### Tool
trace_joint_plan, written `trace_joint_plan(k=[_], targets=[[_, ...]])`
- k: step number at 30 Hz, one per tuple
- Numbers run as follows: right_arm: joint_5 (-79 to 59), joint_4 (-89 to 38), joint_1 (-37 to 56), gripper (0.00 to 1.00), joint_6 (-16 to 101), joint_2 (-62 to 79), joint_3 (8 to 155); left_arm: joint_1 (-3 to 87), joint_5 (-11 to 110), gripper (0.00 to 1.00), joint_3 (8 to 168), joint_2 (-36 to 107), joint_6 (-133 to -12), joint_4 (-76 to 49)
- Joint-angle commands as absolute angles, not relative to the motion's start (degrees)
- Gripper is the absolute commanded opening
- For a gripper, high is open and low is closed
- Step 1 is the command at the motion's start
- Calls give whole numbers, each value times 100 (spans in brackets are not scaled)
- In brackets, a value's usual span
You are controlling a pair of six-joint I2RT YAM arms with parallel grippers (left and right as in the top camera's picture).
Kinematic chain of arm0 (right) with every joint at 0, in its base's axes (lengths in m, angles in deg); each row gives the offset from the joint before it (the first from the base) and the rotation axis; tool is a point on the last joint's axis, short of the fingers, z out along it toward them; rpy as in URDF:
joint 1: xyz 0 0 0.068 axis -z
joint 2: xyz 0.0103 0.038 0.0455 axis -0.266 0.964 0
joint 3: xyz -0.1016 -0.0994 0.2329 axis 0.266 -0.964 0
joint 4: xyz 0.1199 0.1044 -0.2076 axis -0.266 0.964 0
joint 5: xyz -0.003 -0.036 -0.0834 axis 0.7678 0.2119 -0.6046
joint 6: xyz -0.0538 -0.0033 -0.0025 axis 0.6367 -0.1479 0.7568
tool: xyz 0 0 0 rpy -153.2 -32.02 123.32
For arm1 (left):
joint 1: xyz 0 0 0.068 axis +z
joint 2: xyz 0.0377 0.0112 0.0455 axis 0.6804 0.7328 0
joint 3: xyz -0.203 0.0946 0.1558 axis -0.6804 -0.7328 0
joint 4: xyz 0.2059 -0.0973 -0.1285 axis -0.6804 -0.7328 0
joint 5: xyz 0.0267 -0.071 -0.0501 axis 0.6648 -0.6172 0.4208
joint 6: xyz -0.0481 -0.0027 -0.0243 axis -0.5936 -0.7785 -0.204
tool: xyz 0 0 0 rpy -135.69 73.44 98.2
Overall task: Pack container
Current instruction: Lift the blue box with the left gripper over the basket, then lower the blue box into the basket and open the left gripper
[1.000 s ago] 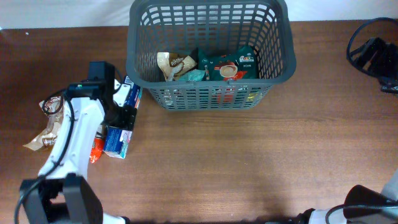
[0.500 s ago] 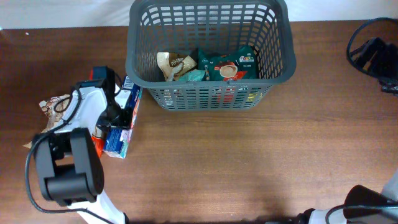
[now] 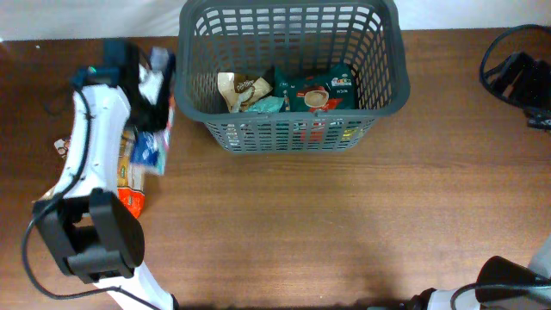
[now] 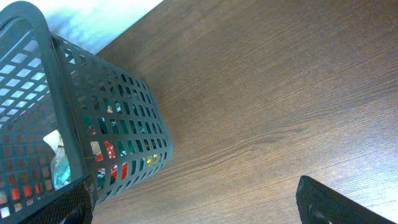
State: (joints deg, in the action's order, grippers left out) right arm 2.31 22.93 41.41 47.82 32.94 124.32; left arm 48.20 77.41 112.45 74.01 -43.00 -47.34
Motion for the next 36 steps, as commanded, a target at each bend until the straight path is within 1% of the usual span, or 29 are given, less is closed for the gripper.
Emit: trace_joint_plan(k=[1,3,5,7,10,16,19,22,26,30,33,36], targets=[[260,2293,4169,99,4797,3241,12412,4829,7726,2,12543,7112,-4455,-4828],[260,2293,4169,99,4797,3241,12412,4826,7721,2,13146,7053,-4383,-4800],[260,2293,4169,99,4797,3241,12412,4778,7673,2,13673,6992,-4012,-4741],[260,2293,4169,99,4797,3241,12412,4601,7463,2,14160,6907,-2993,-4680],[260,2293,4169,99,4797,3241,12412,4168,7326,2,14488,6826,-1623,-4682],[260,2293,4169,99,4797,3241,12412,2820,7336,2,14488,6811,1365,-4723],[260,2293,4169,99,4797,3241,12412,2179,7385,2,14429,6942,2119,-4533],[260,2293,4169,99,4797,3241,12412,1939,7549,2,14423,7255,2165,-4266],[260,2293,4169,99,4797,3241,12412,1952,7597,2,14423,8070,2146,-3794],[260,2293,4169,99,4797,3241,12412,1950,7798,2,14423,8693,2126,-3663],[260,2293,4169,99,4797,3241,12412,1950,8095,2,14423,9066,1767,-3530],[260,2293,4169,99,4797,3241,12412,1967,8117,2,14423,9359,1457,-3355]])
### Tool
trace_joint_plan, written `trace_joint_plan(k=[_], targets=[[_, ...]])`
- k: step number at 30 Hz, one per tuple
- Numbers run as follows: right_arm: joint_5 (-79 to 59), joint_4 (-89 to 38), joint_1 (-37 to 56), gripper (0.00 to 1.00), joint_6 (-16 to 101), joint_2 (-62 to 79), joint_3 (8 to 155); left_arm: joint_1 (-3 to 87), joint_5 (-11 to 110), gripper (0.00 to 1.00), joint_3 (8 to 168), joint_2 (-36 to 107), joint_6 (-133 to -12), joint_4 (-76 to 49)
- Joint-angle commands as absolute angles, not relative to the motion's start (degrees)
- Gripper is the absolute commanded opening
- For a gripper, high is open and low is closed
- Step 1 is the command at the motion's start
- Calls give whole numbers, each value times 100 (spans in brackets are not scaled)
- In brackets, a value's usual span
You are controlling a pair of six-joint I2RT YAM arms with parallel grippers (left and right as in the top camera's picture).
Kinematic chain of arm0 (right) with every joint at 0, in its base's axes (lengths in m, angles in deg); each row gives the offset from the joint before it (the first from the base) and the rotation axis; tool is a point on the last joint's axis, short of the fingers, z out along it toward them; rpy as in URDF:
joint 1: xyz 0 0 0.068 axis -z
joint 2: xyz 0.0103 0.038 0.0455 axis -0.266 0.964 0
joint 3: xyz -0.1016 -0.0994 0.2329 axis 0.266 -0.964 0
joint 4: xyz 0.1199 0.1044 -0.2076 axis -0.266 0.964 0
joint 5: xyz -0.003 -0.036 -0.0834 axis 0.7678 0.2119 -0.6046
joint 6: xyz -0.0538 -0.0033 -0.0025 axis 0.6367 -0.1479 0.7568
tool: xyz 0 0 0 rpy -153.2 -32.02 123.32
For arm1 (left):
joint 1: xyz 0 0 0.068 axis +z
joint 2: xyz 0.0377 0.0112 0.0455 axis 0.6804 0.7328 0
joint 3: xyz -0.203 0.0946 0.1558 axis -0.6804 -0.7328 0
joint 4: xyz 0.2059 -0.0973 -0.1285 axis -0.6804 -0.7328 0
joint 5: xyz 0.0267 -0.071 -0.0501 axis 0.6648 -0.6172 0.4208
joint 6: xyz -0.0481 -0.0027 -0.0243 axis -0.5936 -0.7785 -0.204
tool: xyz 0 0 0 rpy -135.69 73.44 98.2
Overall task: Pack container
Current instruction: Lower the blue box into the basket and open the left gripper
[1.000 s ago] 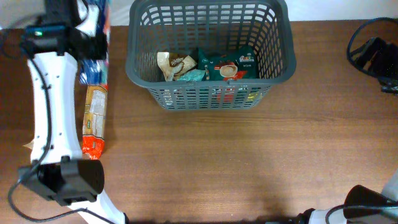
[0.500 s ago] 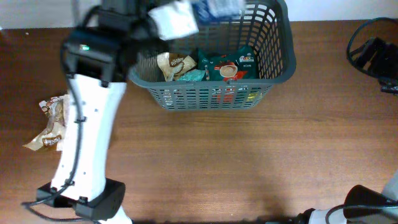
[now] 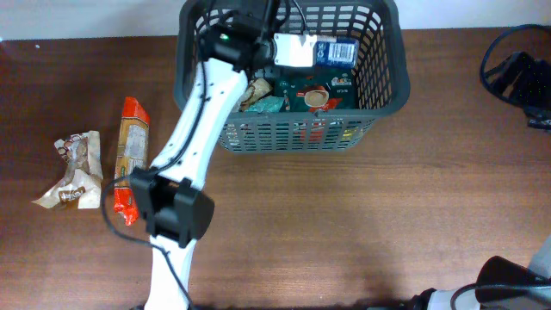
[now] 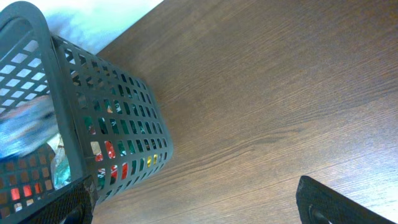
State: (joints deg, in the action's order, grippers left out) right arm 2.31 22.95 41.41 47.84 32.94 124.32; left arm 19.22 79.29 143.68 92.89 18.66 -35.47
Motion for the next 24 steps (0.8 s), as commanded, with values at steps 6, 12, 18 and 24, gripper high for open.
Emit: trace_joint_plan(k=[6,12,18,24], targets=[[260,2293,4169,99,4797,3241,12412,1967,8652,41,14427,9453,882,-2977],[260,2293,4169,99,4797,3241,12412,2059,8860,99,14429,8664,-263,-3185],[260,2293,4169,99,4797,3241,12412,2536,8866,99,14427,7239,-834,-3945],[260,2293,4169,99,4797,3241,12412,3661,8871,99,14427,6297,-2259,-4642]])
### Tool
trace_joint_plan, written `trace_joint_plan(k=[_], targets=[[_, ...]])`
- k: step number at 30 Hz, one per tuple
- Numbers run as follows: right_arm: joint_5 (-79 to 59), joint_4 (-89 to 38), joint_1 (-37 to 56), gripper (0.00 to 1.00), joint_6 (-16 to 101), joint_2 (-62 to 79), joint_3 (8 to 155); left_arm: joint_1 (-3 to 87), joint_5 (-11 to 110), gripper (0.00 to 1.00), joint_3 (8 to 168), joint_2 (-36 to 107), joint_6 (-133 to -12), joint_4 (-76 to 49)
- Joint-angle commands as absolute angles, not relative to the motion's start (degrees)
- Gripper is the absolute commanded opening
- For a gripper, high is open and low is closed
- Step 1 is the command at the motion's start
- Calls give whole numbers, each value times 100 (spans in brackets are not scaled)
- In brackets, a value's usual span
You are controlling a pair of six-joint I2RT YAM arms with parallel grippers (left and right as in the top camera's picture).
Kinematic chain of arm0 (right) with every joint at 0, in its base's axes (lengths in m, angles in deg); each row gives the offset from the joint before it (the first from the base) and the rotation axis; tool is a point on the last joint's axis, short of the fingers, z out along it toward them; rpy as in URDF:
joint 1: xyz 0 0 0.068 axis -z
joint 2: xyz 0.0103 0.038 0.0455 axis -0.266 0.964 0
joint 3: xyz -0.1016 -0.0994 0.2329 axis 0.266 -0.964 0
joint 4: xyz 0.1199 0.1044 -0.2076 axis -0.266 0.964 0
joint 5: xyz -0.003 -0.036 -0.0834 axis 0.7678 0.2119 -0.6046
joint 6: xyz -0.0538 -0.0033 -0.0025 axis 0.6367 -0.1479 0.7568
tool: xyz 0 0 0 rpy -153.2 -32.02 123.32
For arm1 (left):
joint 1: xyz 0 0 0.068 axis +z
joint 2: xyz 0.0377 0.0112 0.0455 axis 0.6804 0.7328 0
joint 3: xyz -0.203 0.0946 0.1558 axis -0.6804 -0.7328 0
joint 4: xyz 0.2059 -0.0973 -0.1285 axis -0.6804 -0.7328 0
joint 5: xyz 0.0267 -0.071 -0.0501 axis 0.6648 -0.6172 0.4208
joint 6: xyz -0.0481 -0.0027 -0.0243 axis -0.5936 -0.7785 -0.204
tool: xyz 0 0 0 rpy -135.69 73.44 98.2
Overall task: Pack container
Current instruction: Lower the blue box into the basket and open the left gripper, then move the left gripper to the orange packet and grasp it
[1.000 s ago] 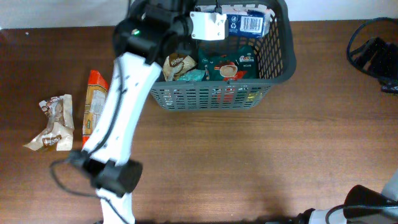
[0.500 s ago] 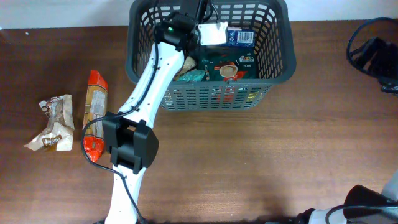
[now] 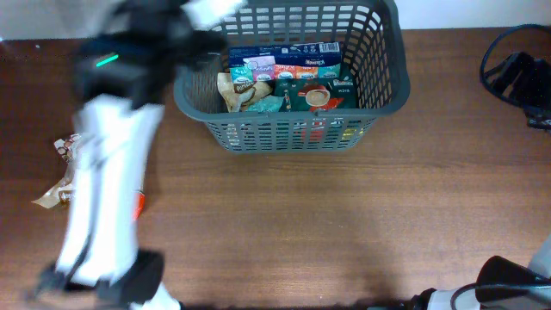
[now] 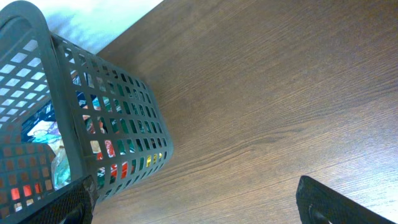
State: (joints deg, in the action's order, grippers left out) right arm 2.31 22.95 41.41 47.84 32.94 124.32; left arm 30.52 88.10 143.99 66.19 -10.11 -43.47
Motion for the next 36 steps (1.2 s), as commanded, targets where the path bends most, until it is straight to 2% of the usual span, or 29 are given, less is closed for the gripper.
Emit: trace_joint_plan(k=[1,5,8,10,16,28,30,32,33,34,35,36], targets=[[260,2293,4169,99,4797,3241,12412,3897,8864,99,14427,6256,-2656,-4817],[260,2293,4169,99,4797,3241,12412,4966,8644,99,14281,6376,-4206,-5877],[260,2293,4169,99,4797,3241,12412,5480,7835,99,13822,6656,-4315,-6242],[260,2293,4169,99,4797,3241,12412,5666,7699,99,13164,7001,-4315,-6170],[260,2293,4169,99,4797,3241,12412,5698,8134,99,12193,7897,-4311,-5512],[260,2293,4169,99,4797,3241,12415,5698,8088,98,12150,9810,-4200,-5379],[260,2293,4169,99,4797,3241,12412,5696,8084,91,12150,10057,-4200,-5390],[260,2293,4169,99,4797,3241,12412,5696,8082,75,12150,10120,-4200,-5386],[260,2293,4169,99,4797,3241,12412,5696,8082,64,12150,10131,-4200,-5381],[260,2293,4169,99,4797,3241,12412,5696,8084,45,12150,10133,-4200,-5364],[260,2293,4169,99,4797,3241,12412,5698,8086,21,12150,10133,-4200,-5342],[260,2293,4169,99,4797,3241,12415,5698,8088,9,12152,10133,-4200,-5344]])
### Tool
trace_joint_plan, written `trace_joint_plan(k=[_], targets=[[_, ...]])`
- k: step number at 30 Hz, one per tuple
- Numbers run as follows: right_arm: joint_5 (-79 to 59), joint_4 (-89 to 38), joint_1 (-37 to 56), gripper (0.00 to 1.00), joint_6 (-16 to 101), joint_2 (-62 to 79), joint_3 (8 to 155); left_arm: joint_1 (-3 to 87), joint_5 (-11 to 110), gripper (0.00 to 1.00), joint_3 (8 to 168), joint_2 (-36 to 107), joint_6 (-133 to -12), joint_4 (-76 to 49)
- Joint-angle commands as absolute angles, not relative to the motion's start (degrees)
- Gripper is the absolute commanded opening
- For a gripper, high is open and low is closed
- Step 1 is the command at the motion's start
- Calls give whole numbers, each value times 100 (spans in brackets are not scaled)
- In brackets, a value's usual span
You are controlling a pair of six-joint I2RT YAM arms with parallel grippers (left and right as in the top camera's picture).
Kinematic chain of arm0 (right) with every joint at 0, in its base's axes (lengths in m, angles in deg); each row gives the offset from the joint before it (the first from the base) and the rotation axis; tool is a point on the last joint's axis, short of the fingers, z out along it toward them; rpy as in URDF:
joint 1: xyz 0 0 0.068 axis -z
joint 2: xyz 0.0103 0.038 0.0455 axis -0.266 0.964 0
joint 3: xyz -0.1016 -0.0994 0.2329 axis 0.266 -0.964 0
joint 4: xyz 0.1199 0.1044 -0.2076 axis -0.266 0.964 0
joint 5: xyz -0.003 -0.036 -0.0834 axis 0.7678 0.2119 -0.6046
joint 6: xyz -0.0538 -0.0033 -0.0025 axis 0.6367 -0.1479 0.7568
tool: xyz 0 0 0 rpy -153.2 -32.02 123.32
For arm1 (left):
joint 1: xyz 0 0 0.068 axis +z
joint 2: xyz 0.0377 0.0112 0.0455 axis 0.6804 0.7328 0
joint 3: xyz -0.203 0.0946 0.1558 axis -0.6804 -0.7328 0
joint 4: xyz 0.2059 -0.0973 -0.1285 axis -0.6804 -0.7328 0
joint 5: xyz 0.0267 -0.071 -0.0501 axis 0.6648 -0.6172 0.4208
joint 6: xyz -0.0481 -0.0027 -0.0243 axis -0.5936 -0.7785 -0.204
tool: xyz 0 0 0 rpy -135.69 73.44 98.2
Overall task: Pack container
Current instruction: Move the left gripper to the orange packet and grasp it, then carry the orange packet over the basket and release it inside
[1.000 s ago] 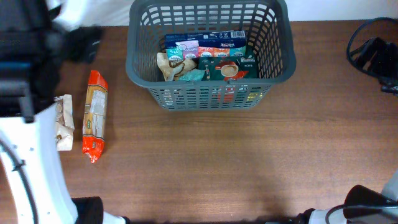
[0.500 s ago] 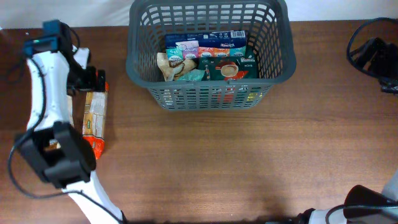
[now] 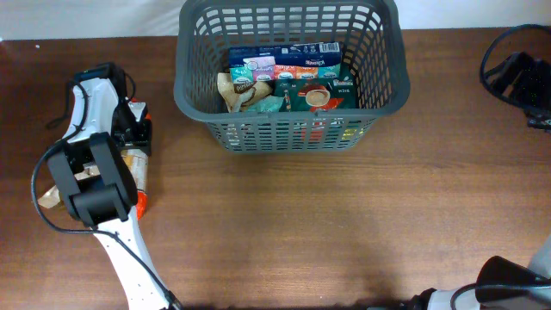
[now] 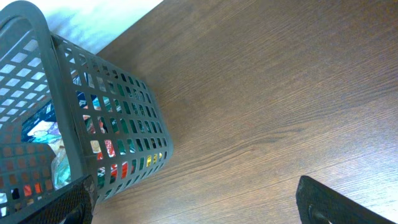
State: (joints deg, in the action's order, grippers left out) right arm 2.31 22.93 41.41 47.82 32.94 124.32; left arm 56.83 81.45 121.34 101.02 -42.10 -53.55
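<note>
The grey mesh basket (image 3: 379, 82) stands at the back middle of the table, with a blue packet (image 3: 284, 56), a green coffee packet (image 3: 320, 93) and a cream packet (image 3: 241, 90) inside. An orange-red snack packet (image 3: 138, 200) lies on the table at the left. My left gripper (image 3: 136, 129) is low over its far end; the overhead view does not show how its jaws stand. My right gripper (image 4: 202, 208) hangs open over bare wood to the right of the basket (image 4: 68, 118), holding nothing.
A crumpled brown-and-white wrapper (image 3: 47, 196) lies left of the orange packet, partly under my left arm. A black cable bundle (image 3: 516, 73) sits at the far right edge. A white wall runs behind the basket.
My left arm was a blur at the basket's left rim; it is now down at the orange-red packet on the left. The basket's contents are unchanged. The right gripper has not moved.
My left gripper held a blue packet above the left of the table. Then it held that packet over the basket. Then the packet lay in the basket and the arm was at the basket's left rim. Now the gripper is at the orange-red packet.
</note>
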Motion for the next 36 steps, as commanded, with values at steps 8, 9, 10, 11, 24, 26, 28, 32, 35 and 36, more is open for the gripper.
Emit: trace_joint_plan(k=[8,9,10,11,24,26,28,32,35,36], targets=[[260,2293,4169,99,4797,3241,12412,5696,8086,2,13691,10129,-4202,-6411],[260,2293,4169,99,4797,3241,12412,5696,8086,1,14187,10129,-4202,-6614],[260,2293,4169,99,4797,3241,12412,5696,8086,2,14624,10129,-4202,-6782],[260,2293,4169,99,4797,3241,12412,5690,8084,1,15201,10129,-4204,-6961],[260,2293,4169,99,4797,3241,12412,4457,7778,2,18770,8638,-3015,-5888],[260,2293,4169,99,4797,3241,12412,4007,7712,2,18768,8489,-2025,-5694],[260,2293,4169,99,4797,3241,12412,3478,7562,2,18768,8450,-733,-5700],[260,2293,4169,99,4797,3241,12412,2588,7566,2,18617,8535,1070,-5917],[260,2293,4169,99,4797,3241,12412,2153,7564,2,18261,8666,1824,-6140],[260,2293,4169,99,4797,3241,12412,2055,7562,1,18103,8717,1894,-6151]])
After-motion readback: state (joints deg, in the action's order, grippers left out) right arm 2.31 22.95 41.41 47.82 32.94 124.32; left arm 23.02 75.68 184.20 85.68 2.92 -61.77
